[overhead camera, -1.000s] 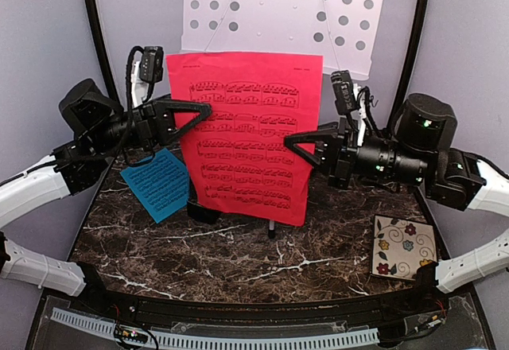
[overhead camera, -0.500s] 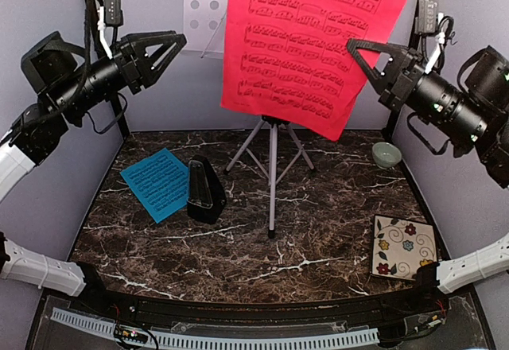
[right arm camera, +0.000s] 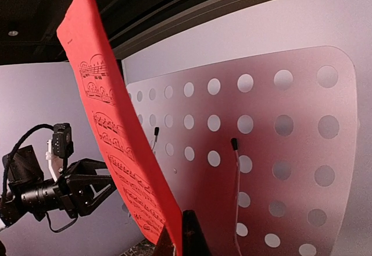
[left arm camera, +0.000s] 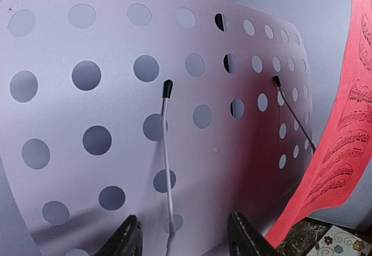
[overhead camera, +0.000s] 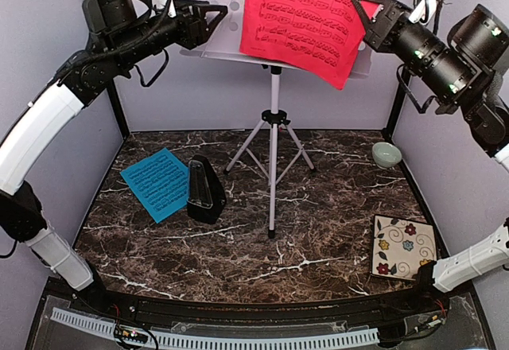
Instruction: Set up the instrument practice props
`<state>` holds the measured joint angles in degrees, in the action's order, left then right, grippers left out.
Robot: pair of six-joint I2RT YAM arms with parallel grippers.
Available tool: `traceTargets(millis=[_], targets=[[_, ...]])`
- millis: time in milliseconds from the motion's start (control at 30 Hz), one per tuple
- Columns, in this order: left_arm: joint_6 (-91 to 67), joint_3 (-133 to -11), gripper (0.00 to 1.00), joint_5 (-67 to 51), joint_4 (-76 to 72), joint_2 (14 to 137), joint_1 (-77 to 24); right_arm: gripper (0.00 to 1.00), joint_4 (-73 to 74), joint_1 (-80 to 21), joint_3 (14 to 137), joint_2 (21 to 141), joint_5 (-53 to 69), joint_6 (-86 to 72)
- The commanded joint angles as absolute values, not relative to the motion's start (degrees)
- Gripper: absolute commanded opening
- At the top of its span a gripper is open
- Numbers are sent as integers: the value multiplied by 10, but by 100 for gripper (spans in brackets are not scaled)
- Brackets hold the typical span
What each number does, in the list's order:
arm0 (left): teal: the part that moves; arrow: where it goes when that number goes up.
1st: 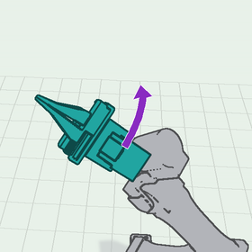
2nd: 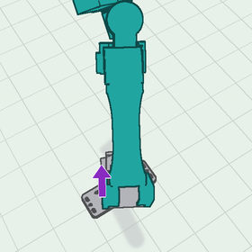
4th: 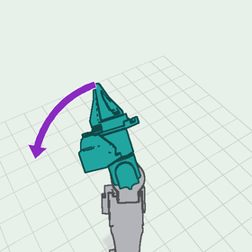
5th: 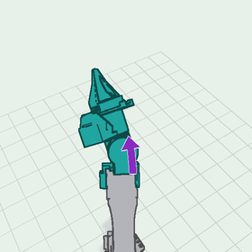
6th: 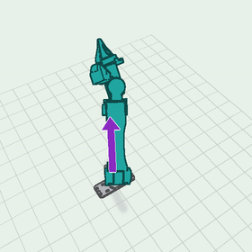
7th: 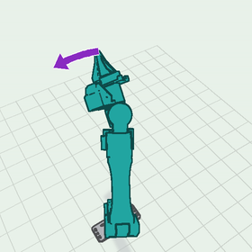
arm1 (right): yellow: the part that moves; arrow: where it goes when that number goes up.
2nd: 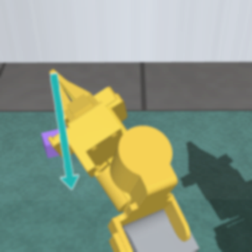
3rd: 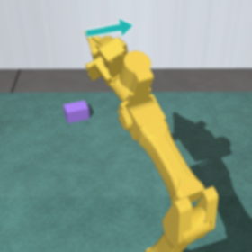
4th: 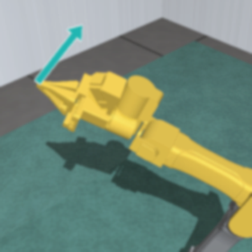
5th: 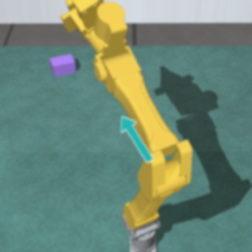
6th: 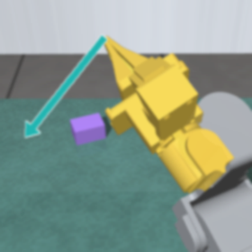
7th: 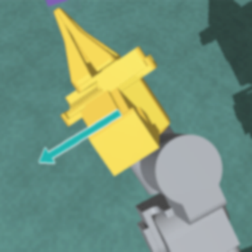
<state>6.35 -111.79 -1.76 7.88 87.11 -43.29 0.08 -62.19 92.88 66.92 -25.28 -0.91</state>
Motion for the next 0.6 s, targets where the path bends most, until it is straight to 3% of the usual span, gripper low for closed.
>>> traceTargets(millis=[0, 333, 567], targets=[[128, -1182, 51, 16, 112, 904, -434, 0, -21, -588, 968, 693, -269, 5], [166, -1269, 41, 49, 134, 977, -434, 0, -40, -519, 988, 727, -232, -7], [178, -1294, 27, 59, 141, 1002, -435, 0, -44, -488, 1009, 760, -228, -12]])
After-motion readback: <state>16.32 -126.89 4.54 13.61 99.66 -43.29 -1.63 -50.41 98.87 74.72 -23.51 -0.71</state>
